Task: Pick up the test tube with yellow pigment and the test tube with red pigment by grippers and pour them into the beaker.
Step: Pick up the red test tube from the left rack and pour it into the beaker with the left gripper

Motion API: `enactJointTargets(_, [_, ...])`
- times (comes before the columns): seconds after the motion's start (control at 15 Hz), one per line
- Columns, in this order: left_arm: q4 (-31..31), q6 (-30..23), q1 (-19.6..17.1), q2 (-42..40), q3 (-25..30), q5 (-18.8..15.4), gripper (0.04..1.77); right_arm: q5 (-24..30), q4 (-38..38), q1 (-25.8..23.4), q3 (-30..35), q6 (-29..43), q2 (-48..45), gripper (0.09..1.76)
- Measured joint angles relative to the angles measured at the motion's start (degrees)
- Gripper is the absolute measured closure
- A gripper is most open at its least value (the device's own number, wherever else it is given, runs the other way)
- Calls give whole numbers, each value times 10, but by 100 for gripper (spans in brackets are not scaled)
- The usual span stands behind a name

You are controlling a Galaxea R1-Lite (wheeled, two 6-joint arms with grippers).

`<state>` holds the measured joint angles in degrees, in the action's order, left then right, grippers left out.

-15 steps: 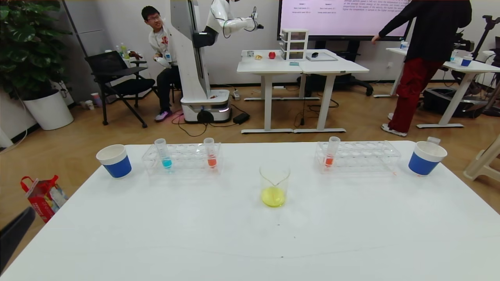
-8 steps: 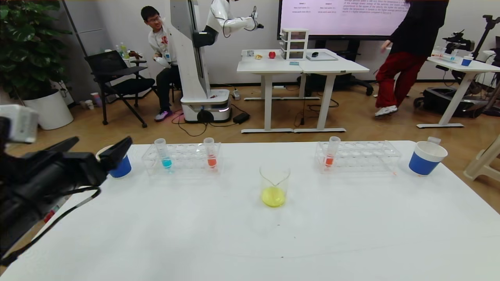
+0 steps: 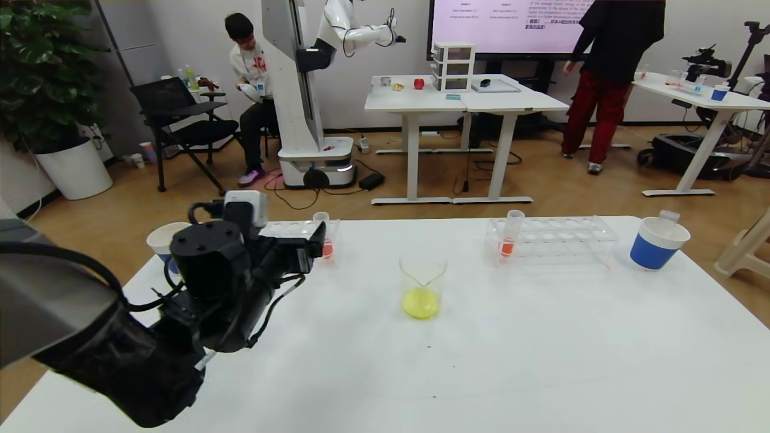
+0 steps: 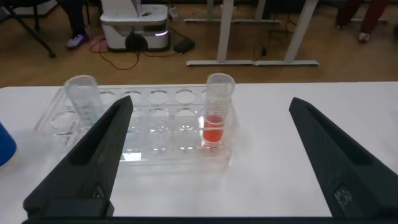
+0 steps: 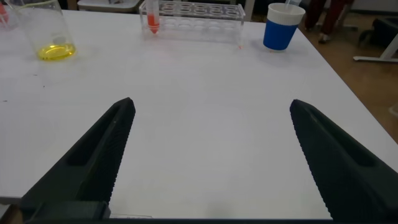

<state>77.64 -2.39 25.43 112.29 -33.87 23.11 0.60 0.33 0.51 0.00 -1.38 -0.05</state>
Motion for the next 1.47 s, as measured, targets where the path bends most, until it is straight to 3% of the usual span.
enactJointTargets(0.47, [17,0,10,104,-71,2,6,0,0,0,0,0,0,11])
enactJointTargets(1.0, [12,21,-21,217,-237,-14,6,0,0,0,0,0,0,11])
enactJointTargets(1.47, [8,23,-23,251,-283,-17,6,0,0,0,0,0,0,11])
